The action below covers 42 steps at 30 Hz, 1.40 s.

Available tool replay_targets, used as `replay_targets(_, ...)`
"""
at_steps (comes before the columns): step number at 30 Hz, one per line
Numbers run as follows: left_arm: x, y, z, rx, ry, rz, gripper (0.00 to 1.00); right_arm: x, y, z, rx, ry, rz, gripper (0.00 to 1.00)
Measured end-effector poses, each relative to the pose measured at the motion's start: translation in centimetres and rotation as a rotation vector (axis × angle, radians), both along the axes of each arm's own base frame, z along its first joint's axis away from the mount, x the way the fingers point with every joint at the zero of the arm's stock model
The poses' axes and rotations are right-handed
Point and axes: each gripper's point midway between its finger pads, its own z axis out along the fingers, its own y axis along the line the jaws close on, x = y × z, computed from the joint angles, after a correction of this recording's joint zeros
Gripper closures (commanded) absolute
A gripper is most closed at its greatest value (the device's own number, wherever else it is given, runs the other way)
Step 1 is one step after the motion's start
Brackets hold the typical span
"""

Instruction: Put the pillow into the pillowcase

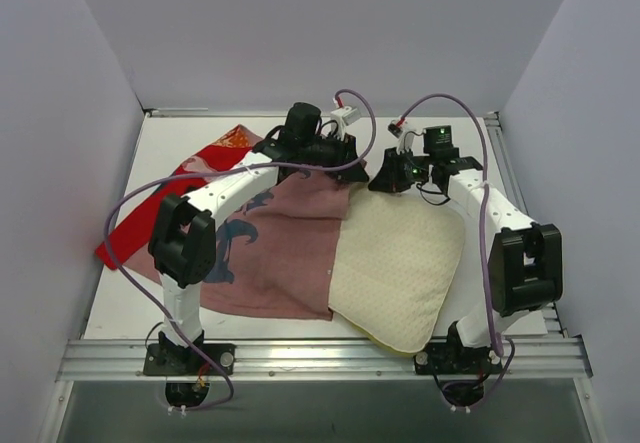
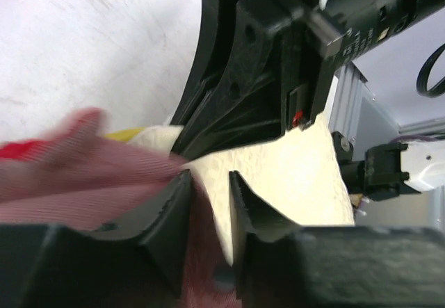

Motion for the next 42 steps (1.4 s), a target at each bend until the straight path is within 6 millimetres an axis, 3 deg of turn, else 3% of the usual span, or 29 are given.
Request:
replay_targets(3, 0.1, 0.6, -0.1, 0.001, -0.013, -0.026, 0.43, -0.6, -0.2, 0.6, -0.014, -0.035, 0.027, 1.0)
replay_targets(5, 0.5, 1.5, 0.4, -0.014, -0.017, -0.033, 0.38, -1.4, -0.2, 1.7, -0.021, -0.085, 0.048, 1.0)
replay_targets(6, 1.0, 2.2, 0.7, -0.021, -0.026, -0.028, 0.26, -2.0, -0.2, 2.4, -0.026, -0.113, 0.061, 1.0)
replay_targets(7, 1.7, 3.1, 1.2, -0.025, -0.042, -0.017, 0.23, -2.7, -0.1, 3.1, -0.03, -0.144, 0.078, 1.0)
replay_targets(9, 3.6, 5.7, 2.7, -0.028, -0.083, 0.019, 0.16, -4.3, 0.4, 4.9, -0.041, -0.221, 0.126, 1.0)
replay_targets(14, 6.9, 11.3, 8.1, 0.017, -0.325, 0.035, 0.14, -8.3, 1.7, 7.7, -0.077, -0.376, 0.266, 1.0)
replay_targets(17, 6.3, 12.3, 10.1, 0.045, -0.44, -0.035, 0.14, -10.2, 2.2, 7.7, -0.117, -0.447, 0.357, 1.0)
replay_targets(21, 4.5, 12.3, 10.6, 0.058, -0.489, -0.147, 0.14, -11.8, 2.2, 6.9, -0.181, -0.5, 0.436, 1.0)
replay_targets(27, 2.1, 11.0, 7.4, 0.096, -0.421, -0.258, 0.12, -13.6, 2.9, 6.8, -0.25, -0.605, 0.534, 1.0)
replay_targets(29, 1.6, 10.2, 6.3, 0.112, -0.401, -0.284, 0.15, -14.1, 3.1, 6.8, -0.259, -0.628, 0.556, 1.0)
replay_targets(32, 1.2, 9.2, 4.3, 0.148, -0.381, -0.313, 0.28, -14.0, 3.1, 6.6, -0.274, -0.629, 0.552, 1.0)
replay_targets(34, 0.9, 8.8, 2.9, 0.173, -0.365, -0.329, 0.42, -13.2, 2.7, 6.0, -0.292, -0.602, 0.525, 1.0)
replay_targets(35, 0.8, 8.7, 2.1, 0.186, -0.356, -0.334, 0.5, -12.6, 2.5, 5.5, -0.297, -0.579, 0.504, 1.0)
replay_targets(36, 0.6, 8.6, 1.3, 0.2, -0.341, -0.339, 0.65, -11.8, 2.2, 4.8, -0.3, -0.547, 0.479, 1.0)
replay_targets(40, 0.2, 8.2, -1.3, 0.226, -0.288, -0.361, 0.91, -7.5, 0.1, 1.5, -0.312, -0.374, 0.351, 1.0)
replay_targets(42, 0.2, 7.8, -2.3, 0.231, -0.271, -0.376, 0.97, -5.8, -0.9, 0.0, -0.312, -0.299, 0.304, 1.0)
